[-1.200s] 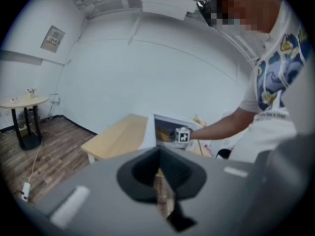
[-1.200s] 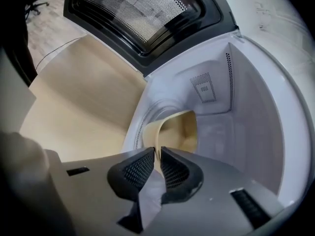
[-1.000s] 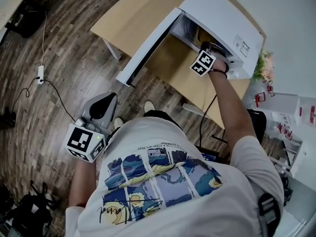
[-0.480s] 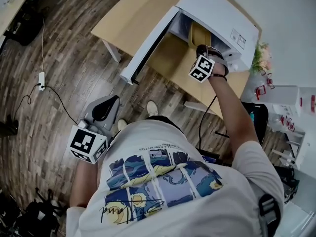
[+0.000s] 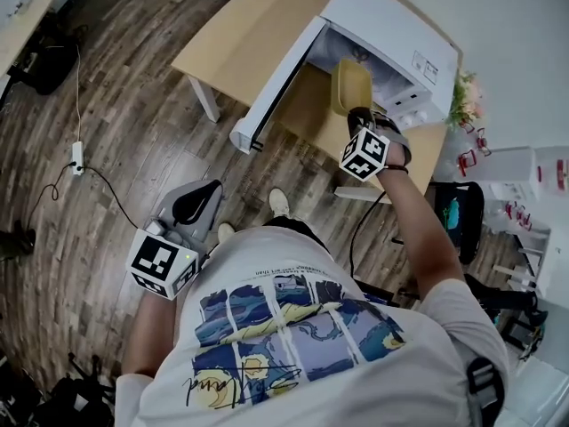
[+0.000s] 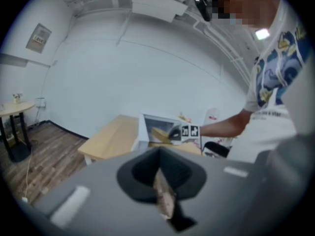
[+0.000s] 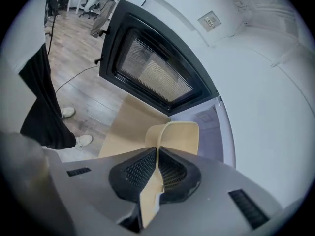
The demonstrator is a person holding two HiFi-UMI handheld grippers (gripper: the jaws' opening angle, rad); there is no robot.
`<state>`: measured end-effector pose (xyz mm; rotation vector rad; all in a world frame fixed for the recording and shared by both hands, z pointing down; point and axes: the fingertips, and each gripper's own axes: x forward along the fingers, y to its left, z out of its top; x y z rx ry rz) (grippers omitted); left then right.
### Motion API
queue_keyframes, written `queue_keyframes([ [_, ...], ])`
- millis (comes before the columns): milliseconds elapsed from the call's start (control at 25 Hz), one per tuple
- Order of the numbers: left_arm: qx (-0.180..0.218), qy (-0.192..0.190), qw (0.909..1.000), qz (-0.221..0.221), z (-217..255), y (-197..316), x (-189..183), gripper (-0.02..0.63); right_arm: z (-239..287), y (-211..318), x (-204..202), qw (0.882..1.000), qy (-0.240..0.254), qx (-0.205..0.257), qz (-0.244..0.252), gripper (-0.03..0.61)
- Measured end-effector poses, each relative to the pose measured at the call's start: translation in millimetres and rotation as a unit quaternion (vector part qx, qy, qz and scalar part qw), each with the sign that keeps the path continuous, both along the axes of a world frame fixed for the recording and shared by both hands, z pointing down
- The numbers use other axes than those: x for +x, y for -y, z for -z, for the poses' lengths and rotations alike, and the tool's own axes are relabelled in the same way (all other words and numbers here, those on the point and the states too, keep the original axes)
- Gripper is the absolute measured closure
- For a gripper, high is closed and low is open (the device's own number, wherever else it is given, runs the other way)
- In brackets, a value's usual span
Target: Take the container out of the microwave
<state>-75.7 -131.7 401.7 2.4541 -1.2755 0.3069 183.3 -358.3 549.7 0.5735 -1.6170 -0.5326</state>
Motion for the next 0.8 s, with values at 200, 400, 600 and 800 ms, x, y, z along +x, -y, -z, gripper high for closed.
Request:
queue_keyframes([
  [200, 0.007, -0.002, 0.9998, -0.021, 2.8, -14.5, -5.7, 0.604, 10.3, -51.0, -12.7, 1.0, 0.017, -0.018, -0.01, 0.56],
  [400, 0.011, -0.006, 0.9991, -0.039, 3.4, -29.5, -13.4, 0.605, 23.3, -100.0, -27.1, 0.998, 0.037, -0.034, -0.022, 0.56],
  [600, 0.013, -0.008, 0.9982, -0.059, -0.4, -45.2, -13.9, 0.605, 38.1, -141.4, -34.5, 0.997, 0.052, -0.038, -0.03, 0.56],
  [800, 0.013, -0.013, 0.9968, -0.078, -5.2, -59.7, -11.7, 0.605, 53.8, -177.4, -39.2, 0.997, 0.059, -0.038, -0.036, 0.561],
])
